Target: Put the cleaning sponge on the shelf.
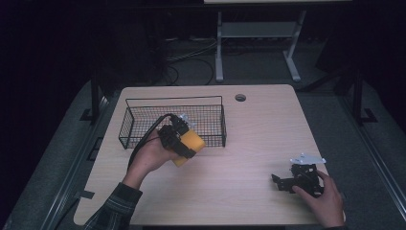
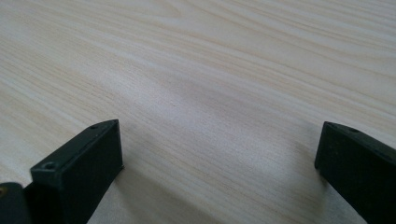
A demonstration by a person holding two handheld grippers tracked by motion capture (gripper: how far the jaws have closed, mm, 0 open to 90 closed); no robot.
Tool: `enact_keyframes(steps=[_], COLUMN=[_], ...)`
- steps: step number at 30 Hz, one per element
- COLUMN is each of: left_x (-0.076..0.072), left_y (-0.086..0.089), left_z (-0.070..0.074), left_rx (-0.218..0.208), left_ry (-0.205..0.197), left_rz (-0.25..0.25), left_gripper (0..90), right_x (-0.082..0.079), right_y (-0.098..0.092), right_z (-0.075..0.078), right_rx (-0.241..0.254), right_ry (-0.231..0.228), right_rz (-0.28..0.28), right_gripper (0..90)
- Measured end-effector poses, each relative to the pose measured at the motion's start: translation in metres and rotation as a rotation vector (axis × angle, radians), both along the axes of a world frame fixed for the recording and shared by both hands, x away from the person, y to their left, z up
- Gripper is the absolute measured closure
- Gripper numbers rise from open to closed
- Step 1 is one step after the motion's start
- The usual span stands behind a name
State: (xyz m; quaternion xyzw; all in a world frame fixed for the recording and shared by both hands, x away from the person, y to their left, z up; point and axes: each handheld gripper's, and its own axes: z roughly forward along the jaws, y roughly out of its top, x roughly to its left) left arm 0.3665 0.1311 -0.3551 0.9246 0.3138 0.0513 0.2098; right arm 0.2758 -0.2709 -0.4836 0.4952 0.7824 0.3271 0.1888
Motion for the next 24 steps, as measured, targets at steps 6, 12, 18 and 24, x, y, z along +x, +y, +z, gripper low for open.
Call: enact_keyframes(steps=[6,12,18,24], left_x=[0.010,0.016,0.026,0.035], left_y=[0.007,0.012,0.020,0.027], left_z=[0.003,0.005,0.009,0.013], left_rx=[-0.004,-0.006,-0.007,0.003], left_ry=[-0.004,-0.012,-0.025,-0.042], left_rz=[0.019,0.034,0.051,0.066], left_gripper=[22.8,22.8,22.8,22.8], right_x=[0.000,0.000,0.000,0.000], right_y=[0.000,0.000,0.000,0.000], right_z=[0.000,0.000,0.000,0.000], right_rx=[0.000,0.000,0.000,-0.001], right_ry=[0.000,-0.001,0.000,-0.001], right_rz=[0.000,0.001,0.001,0.001], right_gripper=[0.1,0.1,0.1,0.1])
